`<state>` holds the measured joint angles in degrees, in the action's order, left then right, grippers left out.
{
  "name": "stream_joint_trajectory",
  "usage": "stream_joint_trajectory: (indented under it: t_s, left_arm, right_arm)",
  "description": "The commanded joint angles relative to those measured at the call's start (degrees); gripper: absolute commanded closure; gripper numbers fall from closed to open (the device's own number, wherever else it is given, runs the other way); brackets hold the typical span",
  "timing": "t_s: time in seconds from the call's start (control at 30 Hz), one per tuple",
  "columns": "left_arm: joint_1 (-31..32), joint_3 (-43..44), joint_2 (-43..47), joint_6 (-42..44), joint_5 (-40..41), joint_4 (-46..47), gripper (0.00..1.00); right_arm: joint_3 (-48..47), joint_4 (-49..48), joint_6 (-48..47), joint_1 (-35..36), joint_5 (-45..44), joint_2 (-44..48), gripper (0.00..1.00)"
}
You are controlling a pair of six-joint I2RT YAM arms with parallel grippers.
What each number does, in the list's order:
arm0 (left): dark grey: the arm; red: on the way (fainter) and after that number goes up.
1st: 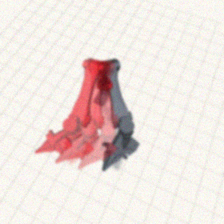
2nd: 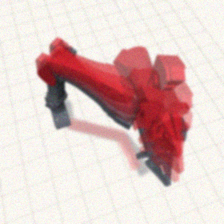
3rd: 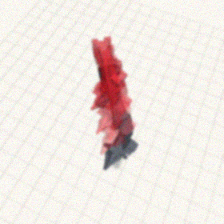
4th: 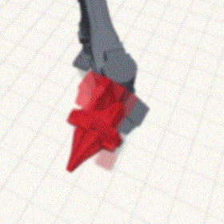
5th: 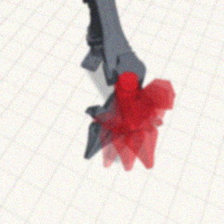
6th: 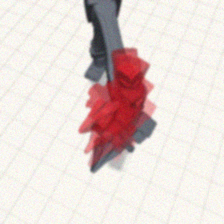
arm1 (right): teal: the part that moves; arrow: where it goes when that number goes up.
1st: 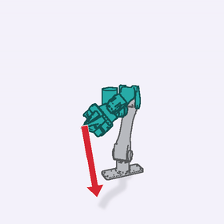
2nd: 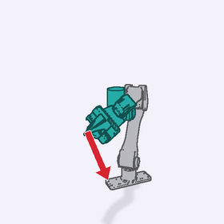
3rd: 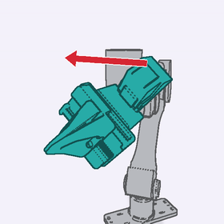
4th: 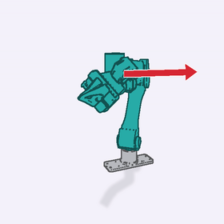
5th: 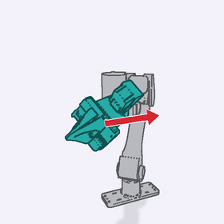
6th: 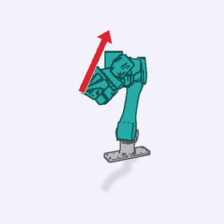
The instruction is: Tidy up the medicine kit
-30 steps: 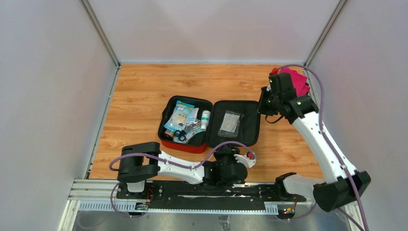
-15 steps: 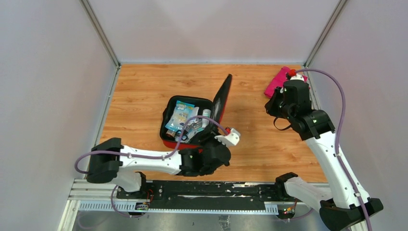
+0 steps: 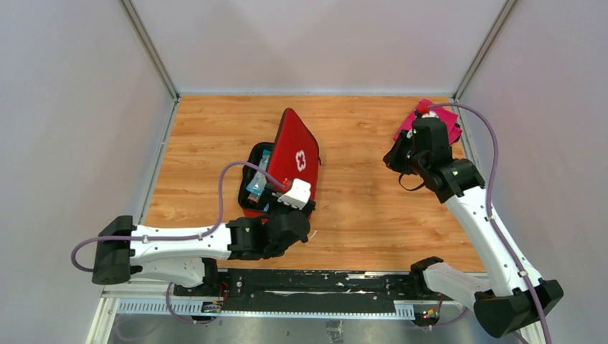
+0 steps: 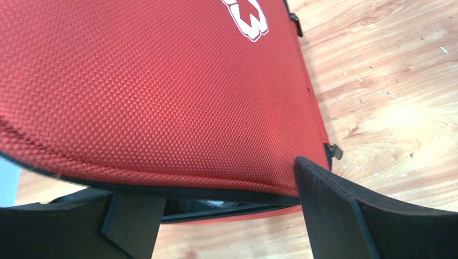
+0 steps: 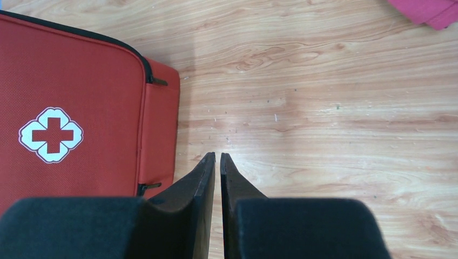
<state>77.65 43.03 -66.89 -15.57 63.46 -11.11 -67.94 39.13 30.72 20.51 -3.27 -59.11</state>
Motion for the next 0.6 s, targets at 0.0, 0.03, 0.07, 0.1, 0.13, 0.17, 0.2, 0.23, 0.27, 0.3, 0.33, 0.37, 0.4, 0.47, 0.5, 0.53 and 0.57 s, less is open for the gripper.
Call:
stream_joint_trajectory:
  t_s: [0.0, 0.03, 0.07, 0.1, 0.13, 0.17, 0.2, 0.23, 0.27, 0.3, 0.33, 0.37, 0.4, 0.47, 0.5, 0.53, 0.57]
  left_arm:
    - [-1.00, -1.72, 5.37, -14.90, 2.29, -11.07, 0.10]
    - [-1.01, -1.98, 6.75, -17.04, 2.29, -14.38, 0.08]
    - [-1.01, -2.26, 8.27, -19.51, 2.01, -16.89, 0.06]
    - [-1.01, -2.37, 9.72, -21.75, 1.60, -19.38, 0.03]
    - [-1.01, -2.41, 11.35, -23.77, 0.64, -22.11, 0.01]
    - [-1.01, -2.43, 13.05, -25.91, 0.07, -24.67, 0.00]
    - [-1.01, -2.38, 14.69, -27.75, -1.31, -27.47, 0.00]
    - [-1.00, -2.33, 17.23, -29.39, -2.76, -29.71, 0.00]
    - [-1.00, -2.33, 18.44, -29.86, -4.34, -31.54, 0.00]
    - [-1.01, -2.33, 20.58, -30.54, -5.33, -33.44, 0.00]
    - [-1.01, -2.38, 22.78, -31.20, -7.20, -34.87, 0.00]
    - [-1.01, -2.46, 24.85, -31.37, -8.68, -35.72, 0.00]
    - [-1.01, -2.64, 27.00, -31.07, -10.01, -35.88, 0.00]
    - [-1.01, -2.50, 29.84, -30.14, -11.58, -35.84, 0.00]
    - [-1.01, -1.95, 30.26, -29.29, -11.59, -35.88, 0.00]
    - [-1.01, -1.19, 30.04, -27.91, -11.19, -35.97, 0.00]
    - [-1.01, -0.12, 29.34, -26.83, -10.38, -35.95, 0.00]
  right_arm:
    - [1.56, -2.58, 1.57, 0.69, 2.32, -0.42, 0.87]
    - [2.06, -2.84, 1.65, 0.67, 2.38, -0.40, 0.87]
    - [2.41, -3.12, 1.86, 0.67, 2.39, -0.39, 0.87]
    - [2.79, -3.45, 1.96, 0.65, 2.39, -0.35, 0.87]
    - [3.06, -3.72, 2.06, 0.69, 2.39, -0.43, 0.87]
    - [3.22, -3.88, 2.10, 0.67, 2.37, -0.52, 0.87]
    - [3.37, -3.97, 2.07, 0.71, 2.36, -0.63, 0.87]
    - [3.42, -3.98, 2.06, 0.67, 2.35, -0.72, 0.87]
    - [3.43, -3.98, 2.05, 0.67, 2.38, -0.86, 0.87]
    - [3.35, -3.98, 1.92, 0.67, 2.38, -0.98, 0.87]
    - [3.34, -3.98, 1.83, 0.67, 3.93, -1.06, 0.87]
    - [3.34, -3.98, 1.85, 0.67, 4.05, -1.21, 0.87]
    - [3.34, -3.98, 1.73, 0.67, 3.99, -1.33, 0.87]
    - [3.41, -4.12, 1.74, 0.67, 3.97, -1.56, 0.87]
    - [3.49, -4.15, 1.76, 0.67, 4.01, -1.73, 0.87]
    - [3.63, -4.15, 1.85, 0.67, 4.10, -1.85, 0.87]
    - [3.80, -4.15, 1.92, 0.67, 4.14, -1.92, 0.87]
